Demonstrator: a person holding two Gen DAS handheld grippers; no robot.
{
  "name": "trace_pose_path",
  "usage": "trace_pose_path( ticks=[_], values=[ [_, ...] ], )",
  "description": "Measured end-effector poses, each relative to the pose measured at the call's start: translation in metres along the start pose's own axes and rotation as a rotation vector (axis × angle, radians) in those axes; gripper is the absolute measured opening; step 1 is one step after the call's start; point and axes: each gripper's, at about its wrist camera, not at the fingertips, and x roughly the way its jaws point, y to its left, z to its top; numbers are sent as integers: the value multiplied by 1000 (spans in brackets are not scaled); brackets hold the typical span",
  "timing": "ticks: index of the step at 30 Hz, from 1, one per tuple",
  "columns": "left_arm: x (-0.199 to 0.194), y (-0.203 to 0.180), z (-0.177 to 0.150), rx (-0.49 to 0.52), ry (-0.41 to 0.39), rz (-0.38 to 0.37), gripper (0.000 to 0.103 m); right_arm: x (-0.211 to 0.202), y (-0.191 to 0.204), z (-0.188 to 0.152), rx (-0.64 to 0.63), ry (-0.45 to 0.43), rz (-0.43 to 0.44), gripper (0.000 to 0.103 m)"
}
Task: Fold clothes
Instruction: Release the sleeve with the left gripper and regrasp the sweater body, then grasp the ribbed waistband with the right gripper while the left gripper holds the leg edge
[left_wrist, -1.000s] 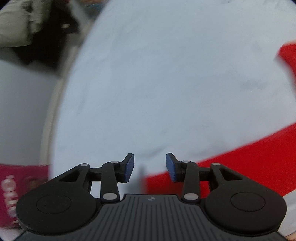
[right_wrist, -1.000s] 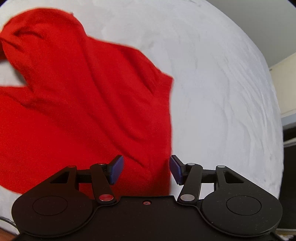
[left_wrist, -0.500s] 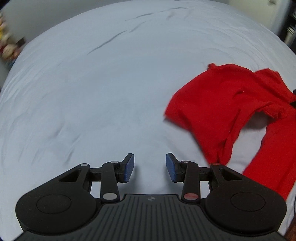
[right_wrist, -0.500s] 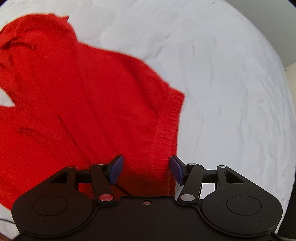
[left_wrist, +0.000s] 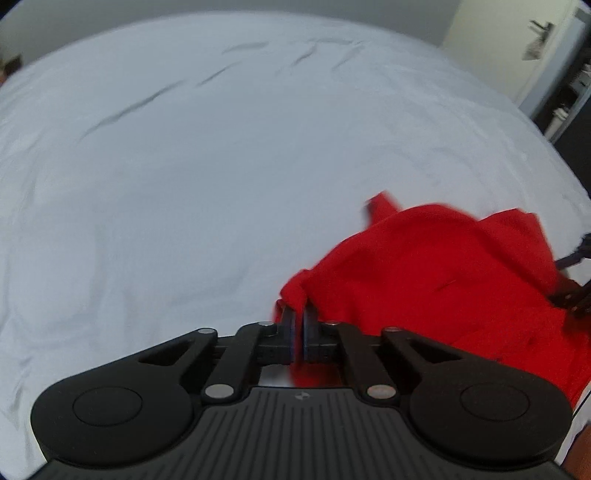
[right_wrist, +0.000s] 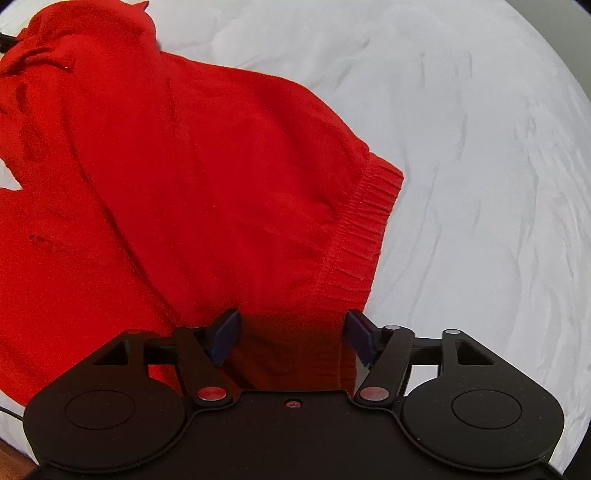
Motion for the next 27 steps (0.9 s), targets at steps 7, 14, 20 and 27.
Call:
trace_pose_path(
  ticks=[7, 14, 20, 27],
  values=[
    [-22, -85, 0, 217, 0, -229, 2, 5, -13, -10, 111, -27, 28, 83],
    [-12, -142, -32, 369, 150, -355, 3, 5, -9, -13, 117, -47, 19, 83],
    [-28, -120, -25, 309, 110, -327, 21, 4, -5, -15, 113, -63, 15, 83],
    [-47, -103, 29, 320, 33, -183, 35, -5, -7, -12, 83, -66, 37, 83]
  ],
)
